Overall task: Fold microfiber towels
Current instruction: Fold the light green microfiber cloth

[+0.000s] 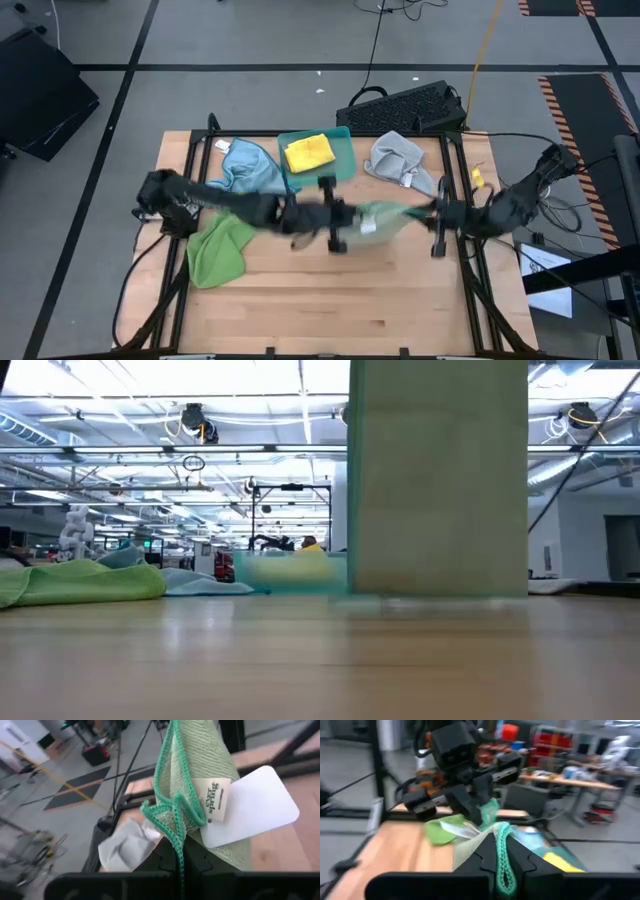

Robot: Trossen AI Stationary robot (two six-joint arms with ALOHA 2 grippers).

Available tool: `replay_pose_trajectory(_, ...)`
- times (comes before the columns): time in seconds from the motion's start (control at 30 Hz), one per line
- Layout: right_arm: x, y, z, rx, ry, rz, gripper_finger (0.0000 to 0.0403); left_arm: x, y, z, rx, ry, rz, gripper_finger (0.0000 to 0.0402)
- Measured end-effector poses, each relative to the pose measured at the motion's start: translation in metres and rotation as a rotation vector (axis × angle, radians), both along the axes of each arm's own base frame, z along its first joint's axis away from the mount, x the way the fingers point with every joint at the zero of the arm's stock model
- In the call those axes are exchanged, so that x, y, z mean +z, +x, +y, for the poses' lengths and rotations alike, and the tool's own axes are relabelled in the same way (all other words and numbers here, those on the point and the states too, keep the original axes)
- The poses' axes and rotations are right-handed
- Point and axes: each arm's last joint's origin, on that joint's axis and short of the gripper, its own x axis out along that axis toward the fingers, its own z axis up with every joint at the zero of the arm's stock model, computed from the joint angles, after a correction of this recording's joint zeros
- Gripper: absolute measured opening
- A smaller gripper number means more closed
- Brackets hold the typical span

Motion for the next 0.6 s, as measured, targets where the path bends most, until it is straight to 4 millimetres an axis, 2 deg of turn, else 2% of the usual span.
replay_pose_trajectory(0.13,0.010,-0.012,-0.022,-0.050,0.005,-0.054,0.0004,0.020,-0.003,0.057,-0.087,-0.146,-0.079,0.0010)
replay_pose_trajectory(0.17,0.010,-0.014,-0.025,-0.034,0.025,-0.059,0.0004,0.022,-0.004,0.066,-0.114,-0.209,-0.091,0.0007)
replay_pose_trajectory(0.23,0.008,-0.016,-0.026,0.026,0.083,-0.056,0.0004,0.021,-0.004,0.072,-0.176,-0.326,-0.088,0.0005)
replay_pose_trajectory(0.33,-0.008,-0.012,-0.020,0.111,0.157,-0.008,0.0004,0.009,-0.003,0.058,-0.235,-0.388,-0.009,0.0007)
replay_pose_trajectory(0.47,-0.043,0.002,-0.008,0.222,0.291,0.079,0.0004,-0.017,-0.006,0.022,-0.264,-0.462,0.118,0.0004)
replay_pose_trajectory(0.6,-0.076,0.013,0.010,0.371,0.435,0.125,0.0004,-0.048,-0.014,-0.018,-0.233,-0.534,0.161,0.0008)
